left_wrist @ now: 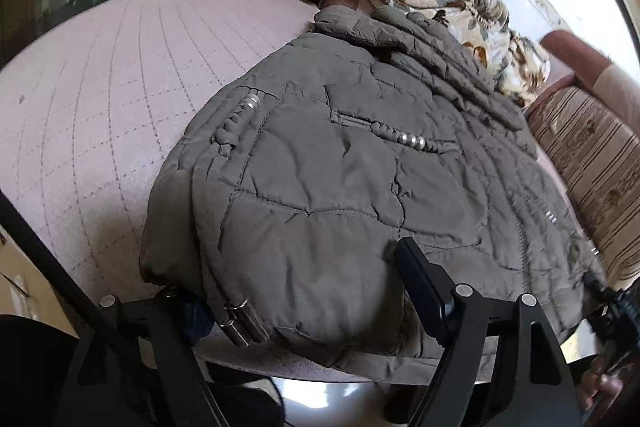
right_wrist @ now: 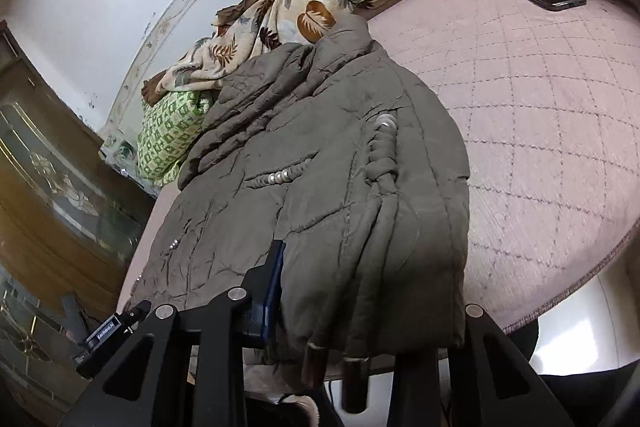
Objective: Fold large clothes
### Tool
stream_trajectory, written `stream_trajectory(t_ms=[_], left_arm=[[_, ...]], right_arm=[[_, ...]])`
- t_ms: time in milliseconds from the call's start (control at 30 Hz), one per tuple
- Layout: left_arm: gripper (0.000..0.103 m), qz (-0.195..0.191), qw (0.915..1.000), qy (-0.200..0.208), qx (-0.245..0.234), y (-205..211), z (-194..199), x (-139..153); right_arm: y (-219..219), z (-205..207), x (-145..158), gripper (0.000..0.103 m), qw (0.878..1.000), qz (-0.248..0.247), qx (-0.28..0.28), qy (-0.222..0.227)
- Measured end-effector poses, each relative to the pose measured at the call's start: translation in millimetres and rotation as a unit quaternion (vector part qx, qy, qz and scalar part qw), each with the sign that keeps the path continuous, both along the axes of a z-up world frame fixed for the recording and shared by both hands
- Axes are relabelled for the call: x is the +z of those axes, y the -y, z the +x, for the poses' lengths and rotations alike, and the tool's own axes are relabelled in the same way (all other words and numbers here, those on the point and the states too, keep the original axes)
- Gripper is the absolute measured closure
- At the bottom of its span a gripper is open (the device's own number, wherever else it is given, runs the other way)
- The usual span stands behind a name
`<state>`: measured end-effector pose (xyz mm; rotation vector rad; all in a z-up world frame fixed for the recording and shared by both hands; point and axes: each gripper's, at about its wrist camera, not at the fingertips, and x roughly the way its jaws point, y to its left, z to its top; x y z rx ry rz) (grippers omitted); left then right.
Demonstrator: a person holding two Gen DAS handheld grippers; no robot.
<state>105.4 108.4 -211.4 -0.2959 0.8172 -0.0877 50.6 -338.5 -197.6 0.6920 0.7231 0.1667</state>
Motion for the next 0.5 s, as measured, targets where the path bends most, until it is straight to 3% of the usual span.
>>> stream_trajectory(t_ms=[67,100,167,333,500], left_arm=[[0.011,0.018,0.9998,-0.001,-0.009,9,3,-2],[0.009,0.027,0.9996,-0.002,-0.010,12,4,-3],[0.005,0.041,0.9991,-0.001,-0.010,17,6,-4],[0.005,0.041,0.9991,0.005,-0.008,16,7,-4],[0.005,0.070,0.9974,0.018,0.006,20,4,-3]], right_arm=[[0,4,-9,0.066,1.000,0.008,0.002,-0.018],[1,10,-20,0.066,0.999,0.013,0.006,-0.047],[4,12,-26,0.065,0.998,0.032,-0.001,-0.048],[4,12,-27,0.065,0.999,0.029,0.000,-0.043],[-1,13,-28,0.064,0.999,0.029,-0.003,-0.037]])
